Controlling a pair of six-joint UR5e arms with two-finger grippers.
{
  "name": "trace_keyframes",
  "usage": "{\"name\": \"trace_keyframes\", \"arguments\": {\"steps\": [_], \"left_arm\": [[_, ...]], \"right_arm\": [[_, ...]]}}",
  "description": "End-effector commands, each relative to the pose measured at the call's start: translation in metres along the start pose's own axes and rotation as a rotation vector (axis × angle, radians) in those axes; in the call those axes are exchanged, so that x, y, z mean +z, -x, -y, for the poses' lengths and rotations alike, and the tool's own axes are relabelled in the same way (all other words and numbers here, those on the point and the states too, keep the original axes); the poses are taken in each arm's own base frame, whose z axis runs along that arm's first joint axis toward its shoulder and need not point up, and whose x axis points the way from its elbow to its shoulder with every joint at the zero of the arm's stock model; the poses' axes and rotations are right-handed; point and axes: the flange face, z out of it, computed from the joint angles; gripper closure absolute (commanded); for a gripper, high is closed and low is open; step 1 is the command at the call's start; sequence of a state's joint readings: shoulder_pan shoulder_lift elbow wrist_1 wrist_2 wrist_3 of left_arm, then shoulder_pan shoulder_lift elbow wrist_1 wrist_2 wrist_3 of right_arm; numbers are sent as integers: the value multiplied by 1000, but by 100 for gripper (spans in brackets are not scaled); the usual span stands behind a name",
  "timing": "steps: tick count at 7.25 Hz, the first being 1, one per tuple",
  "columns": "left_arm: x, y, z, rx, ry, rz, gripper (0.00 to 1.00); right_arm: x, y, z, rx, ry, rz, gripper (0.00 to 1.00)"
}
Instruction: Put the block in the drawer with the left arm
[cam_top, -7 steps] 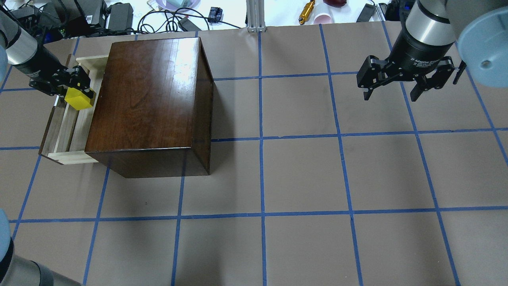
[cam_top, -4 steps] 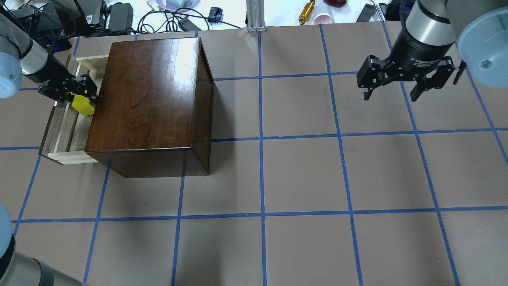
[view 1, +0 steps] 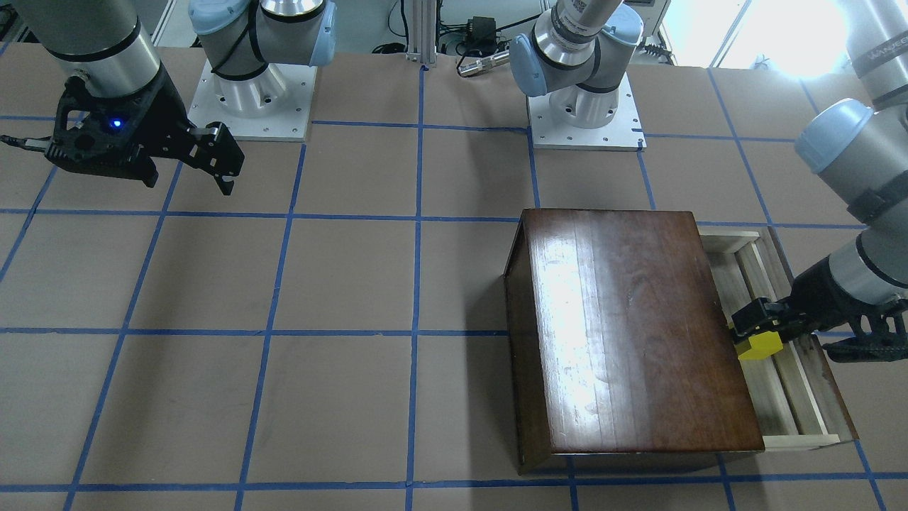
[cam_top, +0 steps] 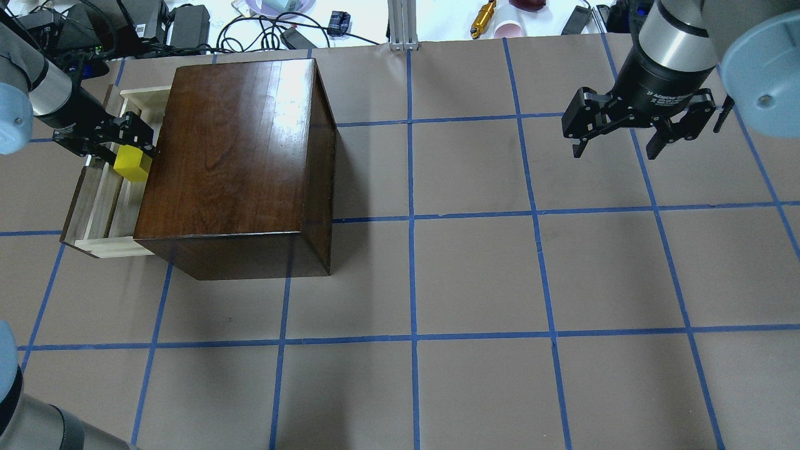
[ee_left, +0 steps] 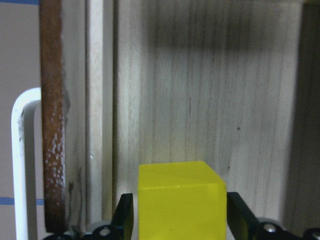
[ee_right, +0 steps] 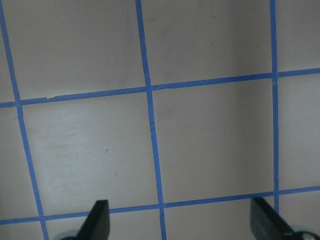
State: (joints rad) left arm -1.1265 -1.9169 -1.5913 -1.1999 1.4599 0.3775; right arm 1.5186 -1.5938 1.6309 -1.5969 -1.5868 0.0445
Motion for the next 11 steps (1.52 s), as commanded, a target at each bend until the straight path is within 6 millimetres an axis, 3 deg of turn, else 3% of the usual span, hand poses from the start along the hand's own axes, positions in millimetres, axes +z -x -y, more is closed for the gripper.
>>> {"name": "trace_keyframes", "arguments": {"steps": [1,5,11], "left_arm": [[-16,-4,-1,2,-21,9,0],[-85,-18,-16,-3,5,4,0],[-191,-61,-99,-19,-6,40,0]], "right_arm": [[0,0,0,0,0,1,0],[0,0,0,0,0,-1,0],[0,0,0,0,0,1,0]]}}
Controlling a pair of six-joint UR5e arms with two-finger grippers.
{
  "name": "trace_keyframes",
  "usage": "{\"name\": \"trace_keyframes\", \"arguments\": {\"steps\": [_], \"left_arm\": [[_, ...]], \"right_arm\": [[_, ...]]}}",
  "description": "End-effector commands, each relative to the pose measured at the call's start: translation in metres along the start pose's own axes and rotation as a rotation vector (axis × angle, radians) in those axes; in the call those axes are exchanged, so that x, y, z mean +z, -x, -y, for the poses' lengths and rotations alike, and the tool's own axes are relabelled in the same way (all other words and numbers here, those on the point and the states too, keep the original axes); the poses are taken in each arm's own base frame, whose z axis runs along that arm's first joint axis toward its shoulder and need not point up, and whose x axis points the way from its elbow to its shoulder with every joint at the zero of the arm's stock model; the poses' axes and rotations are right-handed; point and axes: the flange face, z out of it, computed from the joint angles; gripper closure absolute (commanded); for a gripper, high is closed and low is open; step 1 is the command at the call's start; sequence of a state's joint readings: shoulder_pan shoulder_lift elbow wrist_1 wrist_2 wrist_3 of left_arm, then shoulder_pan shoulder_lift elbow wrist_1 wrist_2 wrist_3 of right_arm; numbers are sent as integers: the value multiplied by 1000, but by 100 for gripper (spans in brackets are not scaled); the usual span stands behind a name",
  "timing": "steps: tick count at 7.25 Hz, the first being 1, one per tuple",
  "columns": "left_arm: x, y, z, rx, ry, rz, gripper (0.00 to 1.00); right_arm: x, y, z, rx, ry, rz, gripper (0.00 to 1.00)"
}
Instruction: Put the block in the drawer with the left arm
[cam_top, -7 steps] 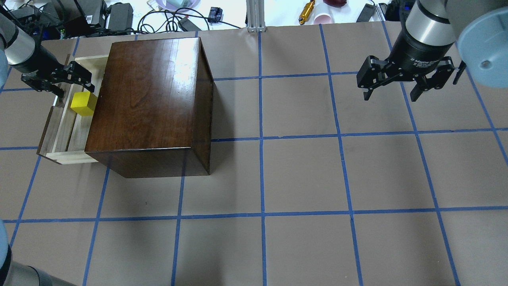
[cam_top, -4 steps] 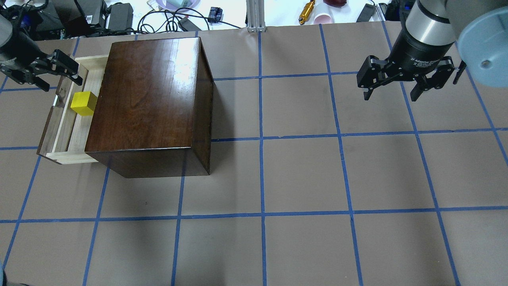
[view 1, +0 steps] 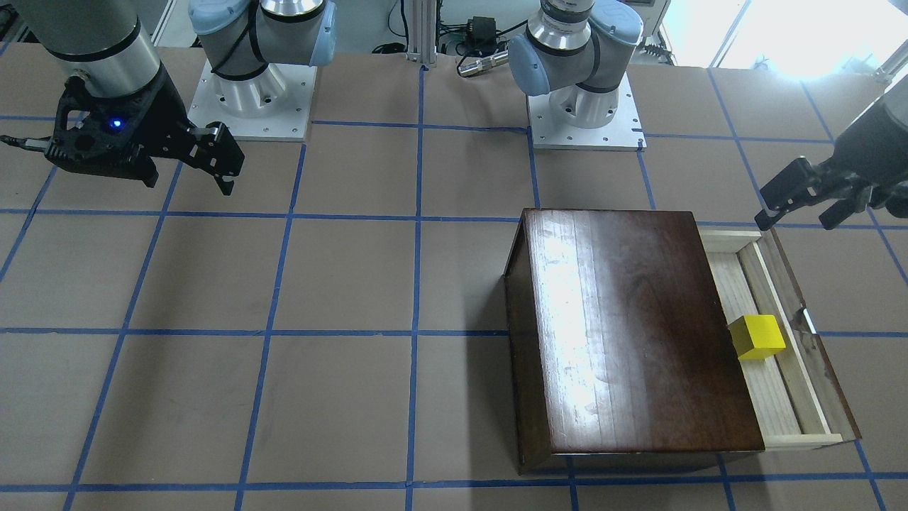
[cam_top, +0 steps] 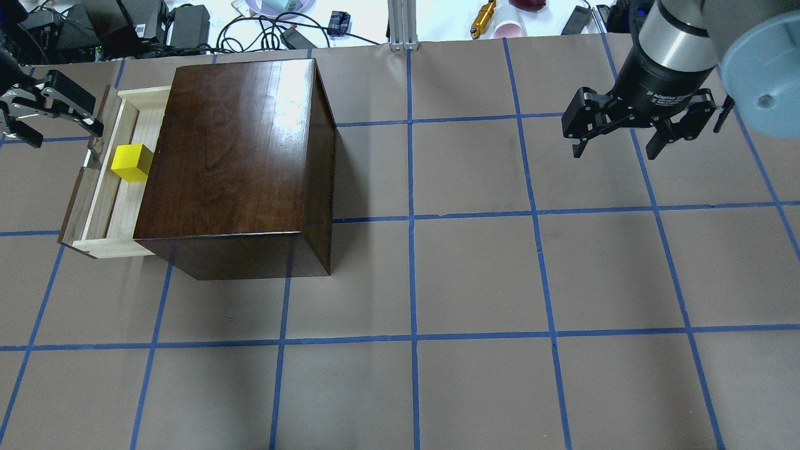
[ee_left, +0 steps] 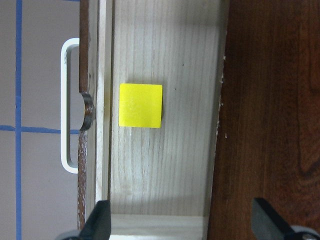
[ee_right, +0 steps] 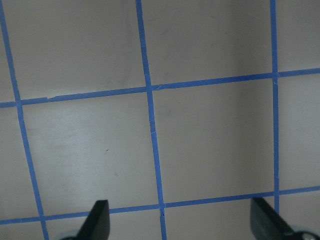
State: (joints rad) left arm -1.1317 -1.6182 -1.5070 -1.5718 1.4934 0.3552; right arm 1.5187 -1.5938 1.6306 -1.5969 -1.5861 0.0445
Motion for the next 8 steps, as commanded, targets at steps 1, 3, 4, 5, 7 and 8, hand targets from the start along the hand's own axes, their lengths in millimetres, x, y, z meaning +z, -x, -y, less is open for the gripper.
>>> {"name": "trace_keyframes", "arguments": {"steps": [1,3,4,5,7,8], "left_arm": [[-24,-10,-21,-6,-5,3,0],[-28,-28,-34,15,38,-17,0],[-25,-39,-31,39,46,-1,0],[-19,-60,-28,21,53,3,0],[-12,-106,-23,-33,38,37,0],[-9,-136,-26,-32,42,37,0]], "right_arm": [[0,0,0,0,0,-2,0],[0,0,0,0,0,0,0],[0,0,0,0,0,0,0],[0,0,0,0,0,0,0],[0,0,0,0,0,0,0],[0,0,0,0,0,0,0]]}}
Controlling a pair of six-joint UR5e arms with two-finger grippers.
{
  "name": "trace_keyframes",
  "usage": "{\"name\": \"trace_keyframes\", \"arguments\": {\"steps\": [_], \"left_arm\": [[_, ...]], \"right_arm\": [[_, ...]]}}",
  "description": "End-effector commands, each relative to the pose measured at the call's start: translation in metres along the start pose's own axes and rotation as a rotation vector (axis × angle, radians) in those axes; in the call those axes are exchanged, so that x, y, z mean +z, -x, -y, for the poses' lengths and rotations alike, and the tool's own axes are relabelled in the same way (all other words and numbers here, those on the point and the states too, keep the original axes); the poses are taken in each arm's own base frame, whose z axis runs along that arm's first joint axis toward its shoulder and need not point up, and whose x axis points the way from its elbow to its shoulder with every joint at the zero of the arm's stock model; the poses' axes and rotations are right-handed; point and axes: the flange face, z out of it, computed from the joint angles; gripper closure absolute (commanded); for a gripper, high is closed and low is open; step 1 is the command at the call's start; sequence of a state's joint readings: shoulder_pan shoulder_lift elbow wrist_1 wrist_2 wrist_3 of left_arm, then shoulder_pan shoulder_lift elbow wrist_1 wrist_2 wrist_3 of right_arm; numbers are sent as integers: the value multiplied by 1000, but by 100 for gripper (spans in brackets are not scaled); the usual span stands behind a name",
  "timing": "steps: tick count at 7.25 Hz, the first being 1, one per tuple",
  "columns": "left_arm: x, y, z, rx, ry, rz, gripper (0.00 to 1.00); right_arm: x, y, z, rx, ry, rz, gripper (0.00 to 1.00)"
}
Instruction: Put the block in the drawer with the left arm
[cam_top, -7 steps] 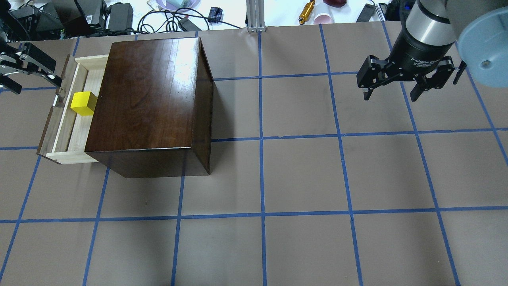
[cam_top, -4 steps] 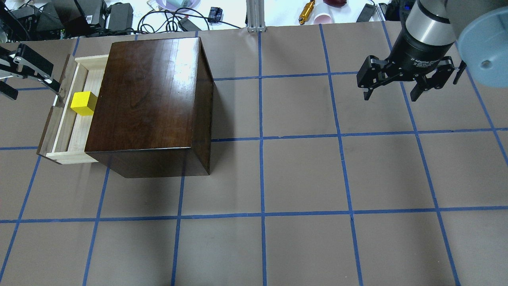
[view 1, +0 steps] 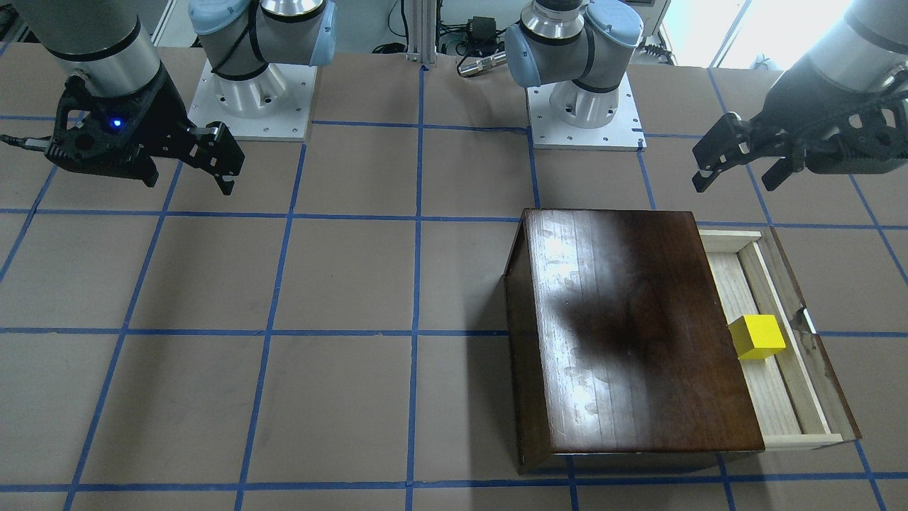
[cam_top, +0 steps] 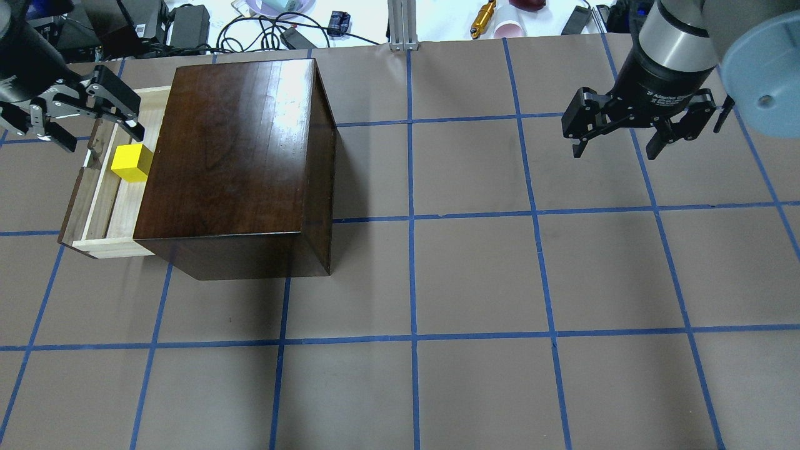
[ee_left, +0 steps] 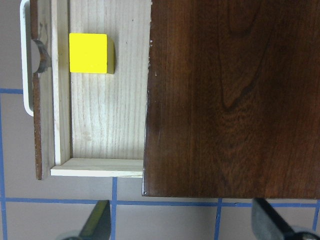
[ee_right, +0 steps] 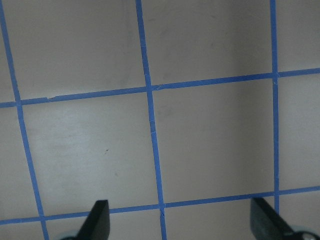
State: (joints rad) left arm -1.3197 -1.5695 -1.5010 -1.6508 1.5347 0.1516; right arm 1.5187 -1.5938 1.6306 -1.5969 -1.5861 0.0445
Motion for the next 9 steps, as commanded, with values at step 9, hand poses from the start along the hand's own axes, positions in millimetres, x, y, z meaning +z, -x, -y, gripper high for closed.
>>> {"name": "trace_keyframes", "arguments": {"steps": [9], "left_arm": [[16,-105,1,45,-69,16,0]], "right_arm": [[0,0,0,0,0,0,0]]}}
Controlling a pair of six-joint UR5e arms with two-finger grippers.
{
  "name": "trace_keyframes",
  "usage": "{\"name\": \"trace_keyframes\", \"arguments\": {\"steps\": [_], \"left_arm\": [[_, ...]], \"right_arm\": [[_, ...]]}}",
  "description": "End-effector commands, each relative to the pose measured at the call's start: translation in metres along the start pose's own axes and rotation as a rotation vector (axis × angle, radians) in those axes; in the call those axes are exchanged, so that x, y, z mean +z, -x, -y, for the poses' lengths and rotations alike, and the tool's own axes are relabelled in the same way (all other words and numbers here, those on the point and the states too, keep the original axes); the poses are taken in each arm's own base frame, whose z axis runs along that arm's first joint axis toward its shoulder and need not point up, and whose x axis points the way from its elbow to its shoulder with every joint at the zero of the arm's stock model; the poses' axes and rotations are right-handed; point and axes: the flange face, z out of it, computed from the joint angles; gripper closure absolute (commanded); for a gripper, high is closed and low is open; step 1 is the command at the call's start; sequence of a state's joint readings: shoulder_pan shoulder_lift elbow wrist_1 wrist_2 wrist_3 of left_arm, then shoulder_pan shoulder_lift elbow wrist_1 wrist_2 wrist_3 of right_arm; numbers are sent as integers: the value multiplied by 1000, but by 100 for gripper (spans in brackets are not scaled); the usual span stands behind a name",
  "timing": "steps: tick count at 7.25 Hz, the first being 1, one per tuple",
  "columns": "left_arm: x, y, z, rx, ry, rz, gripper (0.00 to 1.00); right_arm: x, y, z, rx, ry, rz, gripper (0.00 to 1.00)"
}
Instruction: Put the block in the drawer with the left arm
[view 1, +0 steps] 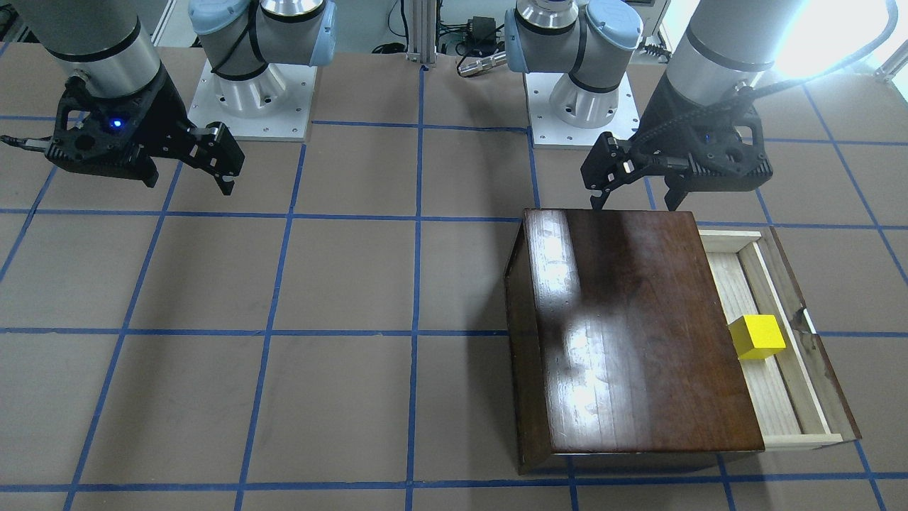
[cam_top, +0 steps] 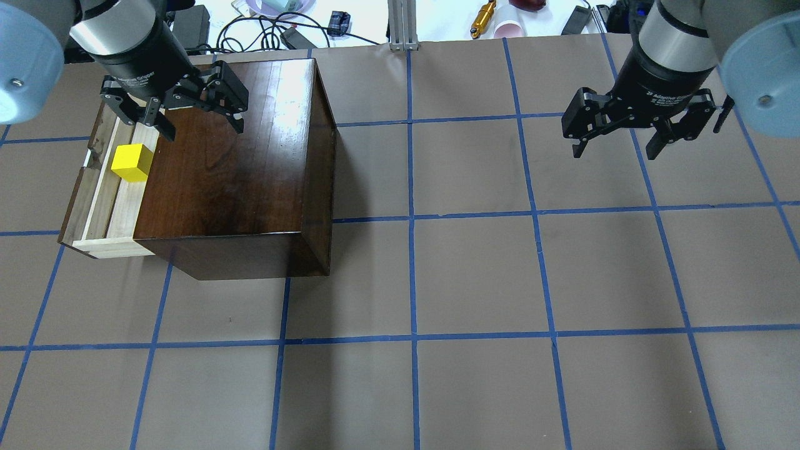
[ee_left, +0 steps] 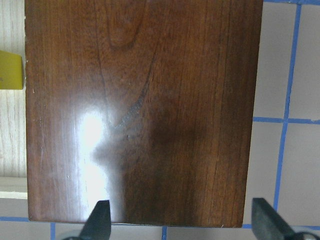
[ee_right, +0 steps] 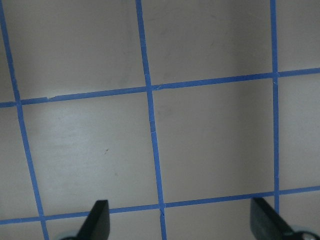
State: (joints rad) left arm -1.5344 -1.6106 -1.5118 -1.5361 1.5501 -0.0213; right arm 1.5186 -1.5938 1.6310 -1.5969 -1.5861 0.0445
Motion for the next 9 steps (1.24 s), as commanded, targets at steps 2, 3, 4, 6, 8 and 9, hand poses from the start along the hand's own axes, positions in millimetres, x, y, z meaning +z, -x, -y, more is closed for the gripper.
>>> {"name": "trace_keyframes", "arguments": {"steps": [2,3,4,6,8,9], "left_arm": [[-4,0,-1,1,-18,2,0],[-5,0,0,3,-21,3,0],[-6,0,0,3,-23,3,0],[-6,0,1,3,-23,3,0],[-7,0,0,3,-24,3,0],[-10,1,-2,2,-30,5,0]], "right_arm": [[0,0,0,0,0,0,0],[0,0,0,0,0,0,0],[0,0,0,0,0,0,0],[0,0,0,0,0,0,0],[0,0,0,0,0,0,0],[0,0,0,0,0,0,0]]}}
